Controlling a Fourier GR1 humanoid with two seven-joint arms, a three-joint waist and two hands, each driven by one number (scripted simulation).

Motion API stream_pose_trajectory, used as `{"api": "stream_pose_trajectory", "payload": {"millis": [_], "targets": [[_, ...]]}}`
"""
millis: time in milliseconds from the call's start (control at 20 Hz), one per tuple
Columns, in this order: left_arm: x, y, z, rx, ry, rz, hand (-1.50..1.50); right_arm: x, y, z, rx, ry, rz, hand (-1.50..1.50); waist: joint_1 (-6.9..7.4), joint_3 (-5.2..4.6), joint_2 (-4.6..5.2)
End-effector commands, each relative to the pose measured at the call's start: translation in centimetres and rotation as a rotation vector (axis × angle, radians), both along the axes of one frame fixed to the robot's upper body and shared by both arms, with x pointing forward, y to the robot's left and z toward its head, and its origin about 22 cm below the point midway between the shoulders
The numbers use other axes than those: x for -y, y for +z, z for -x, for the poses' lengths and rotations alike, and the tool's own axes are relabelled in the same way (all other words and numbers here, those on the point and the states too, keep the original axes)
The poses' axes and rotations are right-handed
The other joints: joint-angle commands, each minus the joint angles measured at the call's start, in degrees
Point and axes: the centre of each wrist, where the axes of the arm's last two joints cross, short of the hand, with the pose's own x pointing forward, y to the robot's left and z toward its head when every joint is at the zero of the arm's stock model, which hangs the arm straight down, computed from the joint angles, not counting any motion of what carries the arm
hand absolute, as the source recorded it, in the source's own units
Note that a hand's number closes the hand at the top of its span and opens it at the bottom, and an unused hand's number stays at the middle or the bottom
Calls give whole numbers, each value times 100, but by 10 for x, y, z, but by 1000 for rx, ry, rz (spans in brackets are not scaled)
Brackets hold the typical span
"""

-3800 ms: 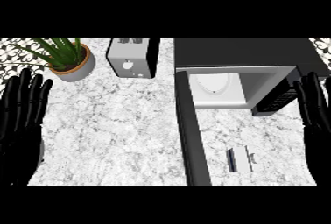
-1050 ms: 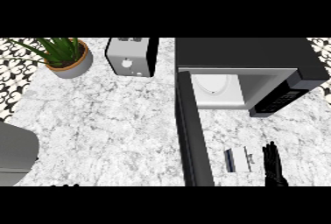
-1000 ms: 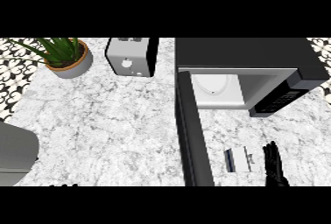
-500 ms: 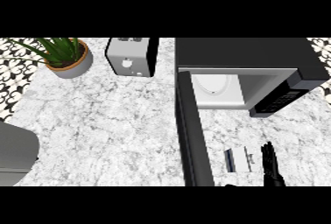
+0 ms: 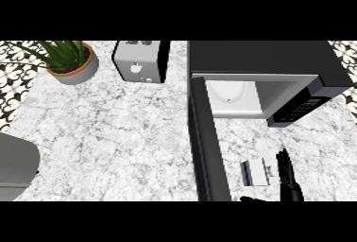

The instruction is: Pick up the milk, place it into the microwave and close the microwave

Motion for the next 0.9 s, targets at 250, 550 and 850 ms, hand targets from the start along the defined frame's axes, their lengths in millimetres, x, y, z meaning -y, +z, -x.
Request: {"api": "stream_pose_trajectory", "payload": {"millis": [250, 550, 850], "targets": [[-19, -13, -2, 15, 5, -23, -150, 6, 5, -26, 10, 2, -48, -150, 32, 70, 14], [-13, -10, 7, -2, -22, -3, -150, -26, -6, -21, 41, -98, 18, 150, 25, 71, 14], [-6, -25, 5, 3, -5, 4, -150, -31, 5, -59, 74, -135, 125, 150, 55, 73, 22]]}}
